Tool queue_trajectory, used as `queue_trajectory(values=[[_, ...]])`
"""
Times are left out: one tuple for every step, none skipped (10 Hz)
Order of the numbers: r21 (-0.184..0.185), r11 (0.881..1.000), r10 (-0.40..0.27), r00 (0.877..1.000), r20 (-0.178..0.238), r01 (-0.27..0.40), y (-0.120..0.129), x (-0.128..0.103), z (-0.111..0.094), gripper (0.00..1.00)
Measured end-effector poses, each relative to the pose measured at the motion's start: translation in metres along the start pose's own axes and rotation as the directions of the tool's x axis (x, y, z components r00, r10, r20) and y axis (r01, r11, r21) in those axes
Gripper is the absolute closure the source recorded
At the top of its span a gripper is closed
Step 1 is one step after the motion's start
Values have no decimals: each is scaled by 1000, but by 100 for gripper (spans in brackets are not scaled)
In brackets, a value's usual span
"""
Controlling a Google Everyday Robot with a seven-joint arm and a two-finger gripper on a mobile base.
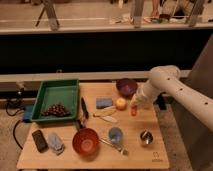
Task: Place pepper in table surface
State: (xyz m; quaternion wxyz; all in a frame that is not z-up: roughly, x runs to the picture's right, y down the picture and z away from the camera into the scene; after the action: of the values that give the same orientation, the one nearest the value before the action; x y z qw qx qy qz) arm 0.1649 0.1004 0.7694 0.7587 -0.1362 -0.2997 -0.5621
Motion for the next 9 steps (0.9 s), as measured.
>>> queue_trajectory(values=[[-6, 1000, -4, 1000, 7, 4, -1, -2, 9, 100], [-15, 1000, -8, 1000, 16, 8, -2, -3, 18, 100], [-27, 1000, -13, 1000, 29, 14, 0, -5, 30, 100], [-40, 999, -22, 999, 40, 23, 1, -6, 45, 100], [-51, 998, -30, 998, 50, 33, 1, -7, 56, 100], [-66, 997, -44, 997, 63, 48, 2, -9, 73, 100], [-74, 995, -55, 995, 79, 61, 2, -10, 88, 100], [-81, 994, -64, 994, 88, 71, 5, -12, 99, 100], [-90, 993, -73, 992, 100, 82, 9, -14, 113, 100]])
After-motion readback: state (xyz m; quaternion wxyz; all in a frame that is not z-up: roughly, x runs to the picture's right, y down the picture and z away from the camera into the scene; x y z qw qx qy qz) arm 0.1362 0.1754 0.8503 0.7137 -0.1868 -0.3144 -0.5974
